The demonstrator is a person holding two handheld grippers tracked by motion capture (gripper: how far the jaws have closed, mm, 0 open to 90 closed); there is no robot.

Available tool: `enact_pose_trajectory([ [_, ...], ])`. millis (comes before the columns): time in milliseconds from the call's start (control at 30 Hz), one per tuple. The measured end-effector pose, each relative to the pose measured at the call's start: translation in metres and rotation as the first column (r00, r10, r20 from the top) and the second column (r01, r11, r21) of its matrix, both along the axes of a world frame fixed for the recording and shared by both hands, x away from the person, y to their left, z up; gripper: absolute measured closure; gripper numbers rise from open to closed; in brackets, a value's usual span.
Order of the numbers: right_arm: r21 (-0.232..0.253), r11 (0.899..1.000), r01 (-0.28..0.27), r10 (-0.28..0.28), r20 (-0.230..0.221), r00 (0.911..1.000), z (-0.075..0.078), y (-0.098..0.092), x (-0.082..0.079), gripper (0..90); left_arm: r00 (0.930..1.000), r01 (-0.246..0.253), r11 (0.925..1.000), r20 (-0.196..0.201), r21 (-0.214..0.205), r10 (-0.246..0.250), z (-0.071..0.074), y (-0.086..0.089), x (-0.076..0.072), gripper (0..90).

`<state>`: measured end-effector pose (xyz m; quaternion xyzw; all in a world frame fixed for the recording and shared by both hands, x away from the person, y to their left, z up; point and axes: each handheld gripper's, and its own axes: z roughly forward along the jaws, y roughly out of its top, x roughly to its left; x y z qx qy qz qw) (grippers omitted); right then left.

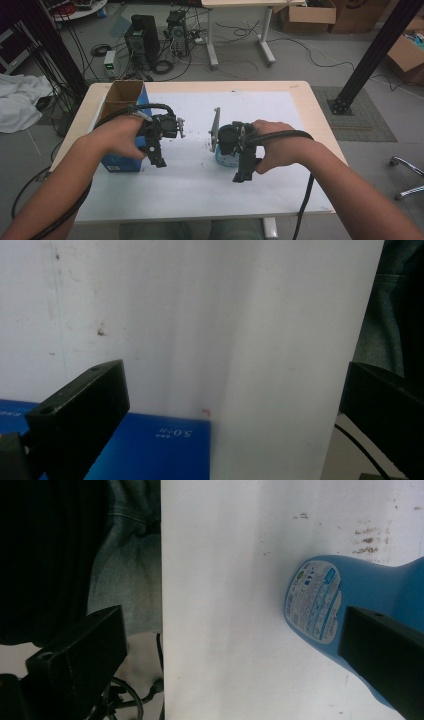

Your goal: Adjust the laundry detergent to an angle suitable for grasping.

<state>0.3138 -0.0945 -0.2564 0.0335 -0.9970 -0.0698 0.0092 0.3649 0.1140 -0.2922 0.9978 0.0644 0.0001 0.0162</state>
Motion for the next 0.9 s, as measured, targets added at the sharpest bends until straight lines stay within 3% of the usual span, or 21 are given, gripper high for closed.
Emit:
enact_pose_trajectory([
  [433,-0.004,1.0,-0.01,0.01,0.0,0.9999,0.002,0.003,-0.002,0.0,1.0,0.001,1.0,0.003,-0.008,-0.001,0.002,0.003,-0.001,0.1],
  [900,0.018,1.0,-0.012,0.011,0.046,0.9989,0.036,0.003,0.01,0.0,1.0,-0.005,1.0,0.001,-0.003,0.005,0.002,0.003,-0.003,0.1],
])
